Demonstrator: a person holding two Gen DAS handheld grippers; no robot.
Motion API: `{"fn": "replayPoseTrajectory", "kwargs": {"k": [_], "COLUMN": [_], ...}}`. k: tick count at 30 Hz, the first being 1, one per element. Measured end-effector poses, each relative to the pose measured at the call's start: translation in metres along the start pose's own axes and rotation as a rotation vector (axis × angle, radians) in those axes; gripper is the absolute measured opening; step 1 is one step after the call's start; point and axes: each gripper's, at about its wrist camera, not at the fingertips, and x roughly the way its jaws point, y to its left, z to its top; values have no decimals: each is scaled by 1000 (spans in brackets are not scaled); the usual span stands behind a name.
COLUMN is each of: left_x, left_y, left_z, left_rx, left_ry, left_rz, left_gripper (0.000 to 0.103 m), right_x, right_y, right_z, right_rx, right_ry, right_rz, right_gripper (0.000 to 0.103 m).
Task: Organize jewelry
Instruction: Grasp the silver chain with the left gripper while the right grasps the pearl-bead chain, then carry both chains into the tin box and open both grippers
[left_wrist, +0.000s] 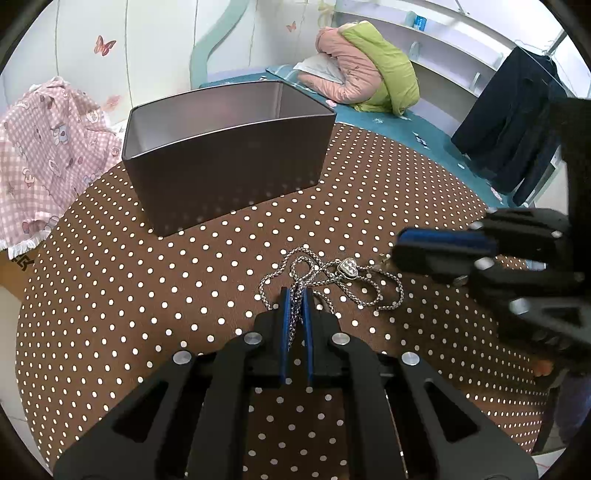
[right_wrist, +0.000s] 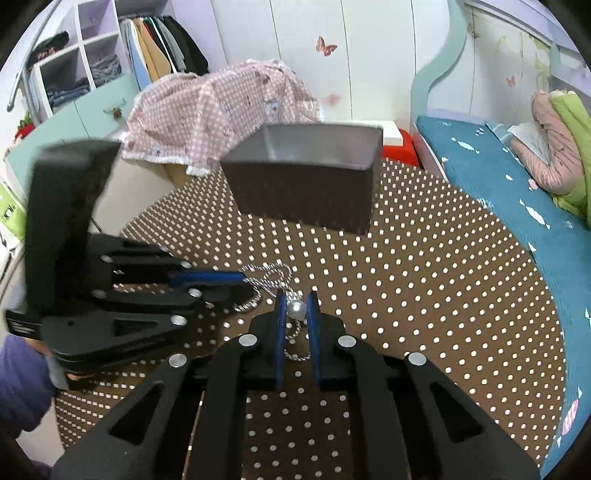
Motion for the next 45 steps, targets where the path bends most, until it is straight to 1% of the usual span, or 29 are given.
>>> {"fn": "replayPoseTrajectory", "kwargs": {"k": [6, 8, 10, 11, 12, 14, 18, 20, 22, 23, 24, 26, 27, 29, 32, 35, 36, 38, 39, 41, 43, 44, 45], "left_x": [-3, -9, -21, -28, -34, -51, -82, -87, -80, -73, -64, -40, -31, -19, -3, 7, 10, 16, 17, 18, 18, 18, 18], "left_y": [3, 5, 8, 11, 12, 16, 16, 16, 11, 7, 5, -4, -8, -14, -22, -24, -25, -30, -32, -34, -33, -32, -31], "left_z": [0, 1, 4, 7, 10, 21, 41, 47, 47, 42, 37, 25, 20, 15, 14, 17, 17, 20, 19, 19, 18, 18, 18], "left_rx": [-13, -24, -31, -40, -48, -60, -47, -39, -7, 6, 14, 35, 47, 69, 80, 82, 87, 124, 139, 157, 158, 155, 145], "left_ry": [-1, -16, -43, -58, -69, -108, -174, -167, -124, -107, -81, -16, -6, -1, 23, 17, 25, 22, 20, 24, 22, 19, 17], "left_rz": [2, -14, -21, -39, -53, -79, -101, -86, -75, -58, -43, -45, -38, -8, -8, 21, 29, 68, 73, 58, 50, 48, 47], "left_gripper": [7, 7, 7, 2, 1, 1, 0, 1, 1, 7, 15, 48, 55, 57, 61, 60, 54, 47, 44, 29, 25, 21, 20], "right_x": [-17, -17, -19, -22, -24, -27, -34, -36, -35, -34, -34, -33, -32, -30, -30, -31, -32, -31, -31, -30, -30, -30, -30], "right_y": [-2, -5, -8, -9, -10, -11, -11, -15, -15, -16, -17, -20, -21, -24, -26, -30, -31, -32, -33, -35, -36, -37, -36], "right_z": [6, 7, 11, 14, 16, 20, 32, 37, 38, 38, 36, 32, 31, 27, 24, 23, 22, 20, 19, 18, 18, 18, 18], "right_rx": [-1, 17, 23, 28, 33, 35, 40, 46, 48, 49, 52, 63, 68, 71, 73, 87, 88, 91, 92, 95, 98, 99, 100], "right_ry": [-38, -37, -44, -53, -60, -68, -95, -104, -103, -102, -99, -98, -93, -82, -71, -74, -75, -73, -72, -70, -70, -69, -70], "right_rz": [-19, -11, -17, -16, -14, -9, -7, -3, -8, -8, -5, -7, -3, -6, -5, -1, -1, 1, 1, 4, 6, 8, 10], "right_gripper": [10, 10, 10, 10, 10, 10, 10, 10, 10, 10, 10, 10, 10, 10, 10, 10, 10, 10, 10, 10, 10, 10, 10]}}
